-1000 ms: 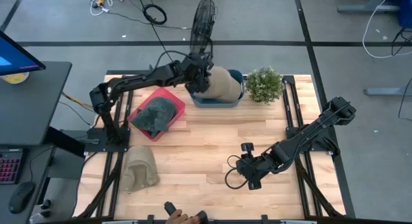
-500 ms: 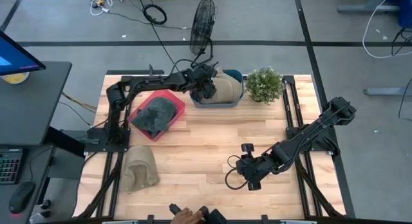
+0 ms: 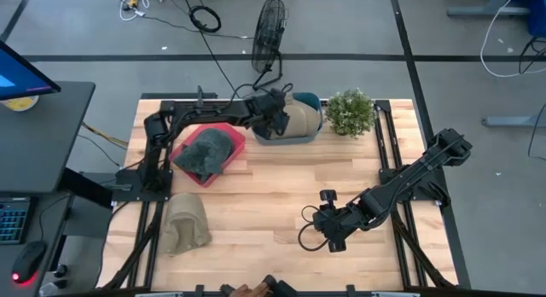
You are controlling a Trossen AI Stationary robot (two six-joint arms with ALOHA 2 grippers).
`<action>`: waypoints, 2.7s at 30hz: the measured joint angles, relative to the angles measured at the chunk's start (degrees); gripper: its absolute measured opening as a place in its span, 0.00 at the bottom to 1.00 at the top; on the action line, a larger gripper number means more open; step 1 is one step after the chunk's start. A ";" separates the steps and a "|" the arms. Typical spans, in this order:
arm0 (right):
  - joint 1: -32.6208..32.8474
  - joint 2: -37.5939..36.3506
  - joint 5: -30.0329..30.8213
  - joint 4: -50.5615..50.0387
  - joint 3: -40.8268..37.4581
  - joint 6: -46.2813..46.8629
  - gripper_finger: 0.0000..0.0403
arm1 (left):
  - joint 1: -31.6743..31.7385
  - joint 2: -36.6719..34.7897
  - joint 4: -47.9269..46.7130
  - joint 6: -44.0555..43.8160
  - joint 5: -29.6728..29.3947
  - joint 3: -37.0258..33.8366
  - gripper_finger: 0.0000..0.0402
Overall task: Pick & Place hat
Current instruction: Put the right brown cap into the blue bin, then put the brown cap into the blue bin
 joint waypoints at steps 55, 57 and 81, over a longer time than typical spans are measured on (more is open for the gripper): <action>-6.63 0.02 12.76 20.96 0.02 -18.45 0.36 | -70.75 -28.04 -52.82 -124.91 1.31 -22.87 0.43; -7.29 0.02 12.17 20.77 0.02 -19.31 0.36 | -71.23 -28.03 -52.71 -125.24 1.83 -24.00 0.43; -10.16 0.02 8.55 20.81 0.02 -20.87 0.36 | -71.34 -28.05 -46.28 -126.11 4.71 -33.93 0.03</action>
